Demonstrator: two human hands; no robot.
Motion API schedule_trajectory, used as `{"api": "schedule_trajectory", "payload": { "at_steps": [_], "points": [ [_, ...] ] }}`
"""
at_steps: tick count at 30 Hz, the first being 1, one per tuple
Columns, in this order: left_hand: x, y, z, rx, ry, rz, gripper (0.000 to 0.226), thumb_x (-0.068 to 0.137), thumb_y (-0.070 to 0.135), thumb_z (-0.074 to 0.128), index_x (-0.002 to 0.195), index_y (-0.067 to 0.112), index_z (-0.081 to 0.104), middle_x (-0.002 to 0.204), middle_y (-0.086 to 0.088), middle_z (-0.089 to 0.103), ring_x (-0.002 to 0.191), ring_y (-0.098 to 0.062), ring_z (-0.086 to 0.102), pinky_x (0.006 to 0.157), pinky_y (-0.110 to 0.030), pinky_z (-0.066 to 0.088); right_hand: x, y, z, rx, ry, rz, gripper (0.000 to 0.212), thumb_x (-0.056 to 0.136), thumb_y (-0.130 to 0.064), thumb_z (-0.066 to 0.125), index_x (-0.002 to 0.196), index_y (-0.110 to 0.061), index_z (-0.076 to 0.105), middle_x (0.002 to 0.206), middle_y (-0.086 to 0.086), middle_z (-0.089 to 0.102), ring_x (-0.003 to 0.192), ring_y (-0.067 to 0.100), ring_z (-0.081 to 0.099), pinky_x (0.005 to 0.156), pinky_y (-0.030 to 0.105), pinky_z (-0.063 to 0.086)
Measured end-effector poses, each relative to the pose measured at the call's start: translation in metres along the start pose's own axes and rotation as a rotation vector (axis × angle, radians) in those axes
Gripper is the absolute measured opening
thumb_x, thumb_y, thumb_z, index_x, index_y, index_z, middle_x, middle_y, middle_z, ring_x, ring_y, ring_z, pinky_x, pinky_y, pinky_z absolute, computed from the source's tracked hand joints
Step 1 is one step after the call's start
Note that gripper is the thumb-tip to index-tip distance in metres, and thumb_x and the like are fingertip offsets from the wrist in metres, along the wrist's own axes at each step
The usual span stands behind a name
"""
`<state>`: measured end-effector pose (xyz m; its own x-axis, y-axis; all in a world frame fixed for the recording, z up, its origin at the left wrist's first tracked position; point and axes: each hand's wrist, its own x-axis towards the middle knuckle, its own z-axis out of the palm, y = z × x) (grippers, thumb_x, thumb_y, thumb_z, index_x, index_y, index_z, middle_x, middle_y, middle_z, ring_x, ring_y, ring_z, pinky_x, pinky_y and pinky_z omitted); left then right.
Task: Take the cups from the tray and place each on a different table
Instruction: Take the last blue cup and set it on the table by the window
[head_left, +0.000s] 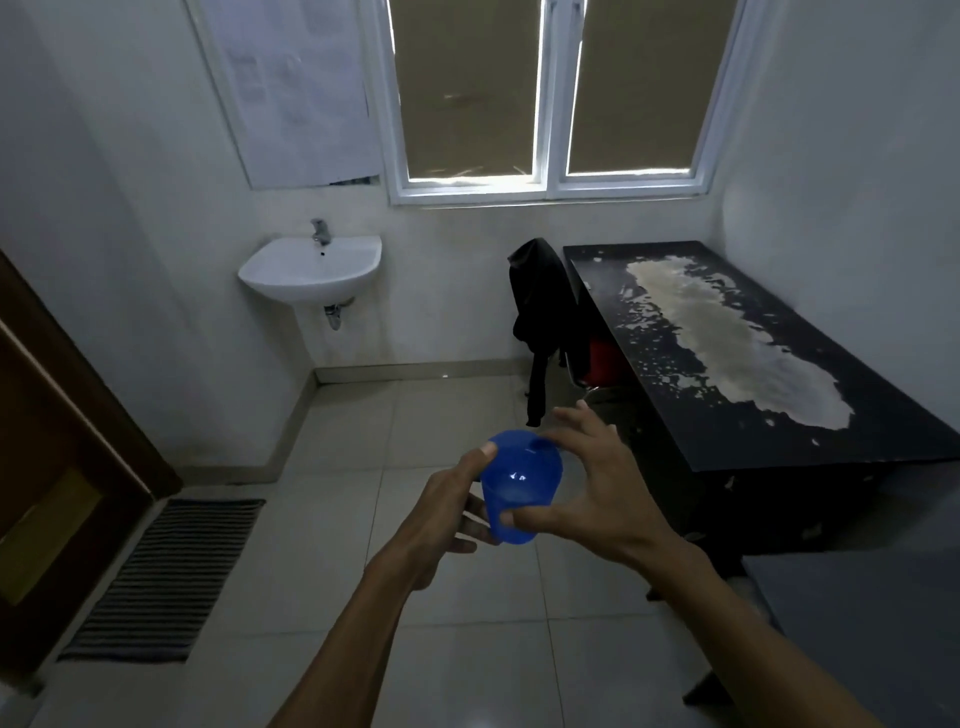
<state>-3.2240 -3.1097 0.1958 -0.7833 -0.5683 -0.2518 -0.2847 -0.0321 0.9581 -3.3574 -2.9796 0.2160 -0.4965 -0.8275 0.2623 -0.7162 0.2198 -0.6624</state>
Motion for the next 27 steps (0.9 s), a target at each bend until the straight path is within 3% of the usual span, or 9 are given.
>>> {"api": "schedule_trajectory", "payload": {
  "at_steps": [4,8,12,15,20,24,27],
  "points": [
    [0.076,0.014,-0.020,0.031,-0.041,0.011,0.048,0.079,0.078,0.040,0.099,0.038,0.059,0.088,-0.009,0.072,0.074,-0.026,0.074,0.080,-0.042,0.053,0.067,0.023,0.008,-0.007,0.026,0.064,0.089,0.049,-0.065,0.075,0.125,-0.020,0.060,0.154,0.002,0.034,0.146,0.017,0.020,0.117,0.058,0.018],
    [0.156,0.032,-0.036,0.079,-0.112,0.029,0.045,0.077,0.074,0.034,0.096,0.040,0.058,0.091,-0.008,0.070,0.071,-0.025,0.074,0.077,-0.039,0.050,0.132,0.049,0.016,-0.004,0.091,0.108,0.088,0.050,-0.060,0.079,0.125,-0.016,0.061,0.148,0.003,0.039,0.141,0.020,0.029,0.111,0.054,0.034],
    [0.231,0.054,-0.045,0.109,-0.197,0.048,0.047,0.077,0.079,0.038,0.095,0.042,0.059,0.085,-0.005,0.072,0.066,-0.023,0.073,0.074,-0.036,0.049,0.191,0.075,0.015,-0.025,0.158,0.182,0.088,0.050,-0.064,0.078,0.124,-0.020,0.061,0.148,0.001,0.040,0.144,0.016,0.024,0.114,0.053,0.031],
    [0.284,0.069,-0.047,0.098,-0.260,0.059,0.039,0.075,0.078,0.038,0.085,0.050,0.065,0.076,0.004,0.075,0.068,-0.026,0.073,0.079,-0.041,0.052,0.228,0.096,0.009,-0.017,0.220,0.222,0.085,0.048,-0.066,0.079,0.121,-0.026,0.064,0.148,-0.002,0.039,0.143,0.015,0.027,0.113,0.052,0.032],
    [0.365,0.091,-0.030,0.113,-0.409,0.070,0.031,0.074,0.081,0.038,0.084,0.065,0.062,0.080,0.008,0.075,0.069,-0.025,0.073,0.074,-0.037,0.054,0.276,0.140,-0.005,-0.043,0.320,0.329,0.086,0.046,-0.070,0.080,0.121,-0.030,0.063,0.150,-0.007,0.036,0.141,0.008,0.024,0.111,0.047,0.035],
    [0.435,0.103,-0.004,0.122,-0.488,0.073,0.031,0.073,0.082,0.044,0.083,0.062,0.064,0.077,0.006,0.075,0.069,-0.026,0.073,0.073,-0.038,0.057,0.311,0.183,-0.021,-0.045,0.376,0.386,0.083,0.045,-0.070,0.080,0.117,-0.033,0.063,0.149,-0.006,0.036,0.143,0.010,0.025,0.110,0.045,0.035],
    [0.489,0.116,0.020,0.124,-0.534,0.071,0.042,0.075,0.081,0.045,0.089,0.050,0.069,0.079,-0.001,0.076,0.069,-0.028,0.073,0.063,-0.031,0.058,0.342,0.222,-0.036,-0.075,0.410,0.402,0.087,0.045,-0.071,0.080,0.120,-0.031,0.062,0.147,-0.009,0.037,0.140,0.007,0.025,0.106,0.034,0.032]
  ]
}}
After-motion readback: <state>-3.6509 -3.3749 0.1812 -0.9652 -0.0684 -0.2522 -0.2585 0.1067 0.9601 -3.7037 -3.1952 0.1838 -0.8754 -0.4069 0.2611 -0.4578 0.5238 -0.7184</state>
